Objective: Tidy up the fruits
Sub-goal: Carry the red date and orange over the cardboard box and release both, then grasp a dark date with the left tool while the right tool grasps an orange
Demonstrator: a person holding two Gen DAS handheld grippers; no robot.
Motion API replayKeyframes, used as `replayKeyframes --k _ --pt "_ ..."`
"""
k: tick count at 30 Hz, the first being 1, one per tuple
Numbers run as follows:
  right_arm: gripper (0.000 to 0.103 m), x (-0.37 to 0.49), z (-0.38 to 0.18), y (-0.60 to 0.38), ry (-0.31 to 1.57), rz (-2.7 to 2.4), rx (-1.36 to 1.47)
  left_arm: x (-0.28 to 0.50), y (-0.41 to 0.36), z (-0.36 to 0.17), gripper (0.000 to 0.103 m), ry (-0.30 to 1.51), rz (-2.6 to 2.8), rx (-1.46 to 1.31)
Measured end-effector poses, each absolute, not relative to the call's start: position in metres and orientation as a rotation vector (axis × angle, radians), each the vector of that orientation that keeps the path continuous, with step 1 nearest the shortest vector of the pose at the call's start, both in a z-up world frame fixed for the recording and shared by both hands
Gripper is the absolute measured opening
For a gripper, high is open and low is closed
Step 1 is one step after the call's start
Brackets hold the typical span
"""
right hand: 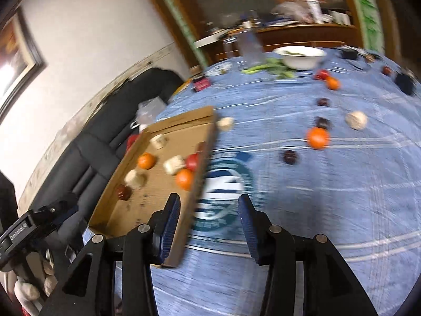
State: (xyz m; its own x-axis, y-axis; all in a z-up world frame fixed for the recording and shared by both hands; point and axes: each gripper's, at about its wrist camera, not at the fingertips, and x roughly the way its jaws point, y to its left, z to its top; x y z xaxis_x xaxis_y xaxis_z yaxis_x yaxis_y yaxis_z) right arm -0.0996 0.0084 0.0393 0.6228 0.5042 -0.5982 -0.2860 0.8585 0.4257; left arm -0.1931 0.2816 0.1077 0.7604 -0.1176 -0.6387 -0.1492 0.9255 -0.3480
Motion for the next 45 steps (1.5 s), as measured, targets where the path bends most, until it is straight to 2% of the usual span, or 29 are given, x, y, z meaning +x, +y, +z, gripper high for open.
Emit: replayKeyframes --k 10,21,30,41,43,44,45 --pt "0.05 -0.103 0.032 -0.062 0.744 0.371 0.442 -0.178 0.209 0.093 0.073 0.803 -0.096 -0.277" --pt "0.049 -0.088 0.003 -0.089 0.792 0.32 0.479 -0.158 0.165 0.063 0.073 0.884 -0.179 -0.202" --pt "0.049 -0.021 0.009 -0.082 0.864 0.277 0.331 -0.137 0.165 0.052 0.073 0.903 -0.19 -0.22" --pt "0.049 0.053 -0.011 -0.038 0.918 0.237 0.143 -0.107 0.143 0.057 0.073 0.906 -0.204 -0.153" --pt "0.043 0.055 -0.009 -0.033 0.919 0.263 0.116 -0.1 0.136 0.059 0.073 0.904 -0.213 -0.136" --pt "0.035 0.054 -0.009 -0.033 0.919 0.283 0.119 -0.094 0.131 0.06 0.073 0.904 -0.224 -0.132" --pt "0.035 0.053 -0.008 -0.033 0.918 0.286 0.116 -0.089 0.126 0.06 0.073 0.906 -0.23 -0.129"
